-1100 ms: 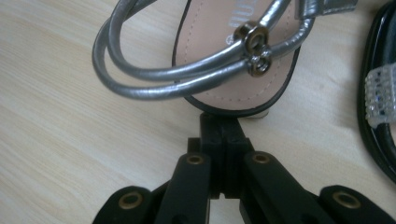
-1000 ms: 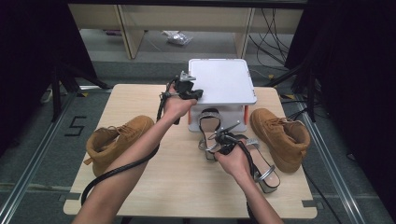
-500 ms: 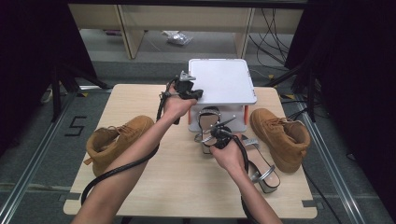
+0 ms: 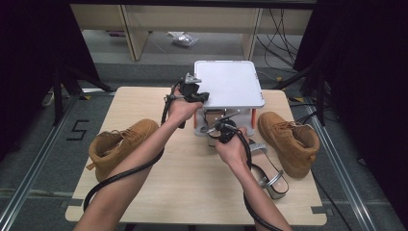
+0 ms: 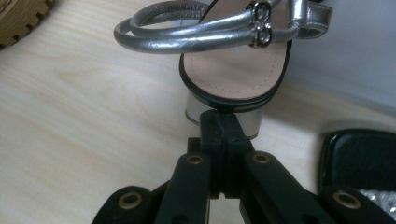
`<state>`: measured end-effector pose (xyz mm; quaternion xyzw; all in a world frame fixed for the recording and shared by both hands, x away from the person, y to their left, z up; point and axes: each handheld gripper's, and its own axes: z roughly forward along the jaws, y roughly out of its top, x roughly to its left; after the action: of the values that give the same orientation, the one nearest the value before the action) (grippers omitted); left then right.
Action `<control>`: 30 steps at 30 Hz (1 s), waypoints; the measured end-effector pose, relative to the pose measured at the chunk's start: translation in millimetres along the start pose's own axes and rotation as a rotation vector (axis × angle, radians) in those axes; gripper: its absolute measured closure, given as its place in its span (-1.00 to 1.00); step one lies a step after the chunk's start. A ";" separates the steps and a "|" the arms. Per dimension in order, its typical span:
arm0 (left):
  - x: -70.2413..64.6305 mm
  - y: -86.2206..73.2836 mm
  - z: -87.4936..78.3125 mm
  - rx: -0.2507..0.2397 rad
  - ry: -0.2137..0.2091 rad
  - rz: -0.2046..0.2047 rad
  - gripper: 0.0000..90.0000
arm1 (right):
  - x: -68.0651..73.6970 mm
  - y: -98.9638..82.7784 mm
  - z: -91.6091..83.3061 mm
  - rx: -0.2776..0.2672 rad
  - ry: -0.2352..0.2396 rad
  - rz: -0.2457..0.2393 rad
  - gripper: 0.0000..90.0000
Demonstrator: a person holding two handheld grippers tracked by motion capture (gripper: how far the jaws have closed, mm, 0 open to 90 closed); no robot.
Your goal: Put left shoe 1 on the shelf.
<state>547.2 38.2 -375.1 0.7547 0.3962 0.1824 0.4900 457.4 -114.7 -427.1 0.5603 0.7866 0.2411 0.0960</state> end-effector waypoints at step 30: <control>1.7 0.2 -0.5 0.002 -0.011 -0.009 1.00 | 2.9 25.5 45.6 -0.171 -0.145 -0.102 1.00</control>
<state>548.0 39.8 -374.9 0.7545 0.3971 0.1757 0.4920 496.8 -93.1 -453.8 0.5252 0.7816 0.2609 0.2125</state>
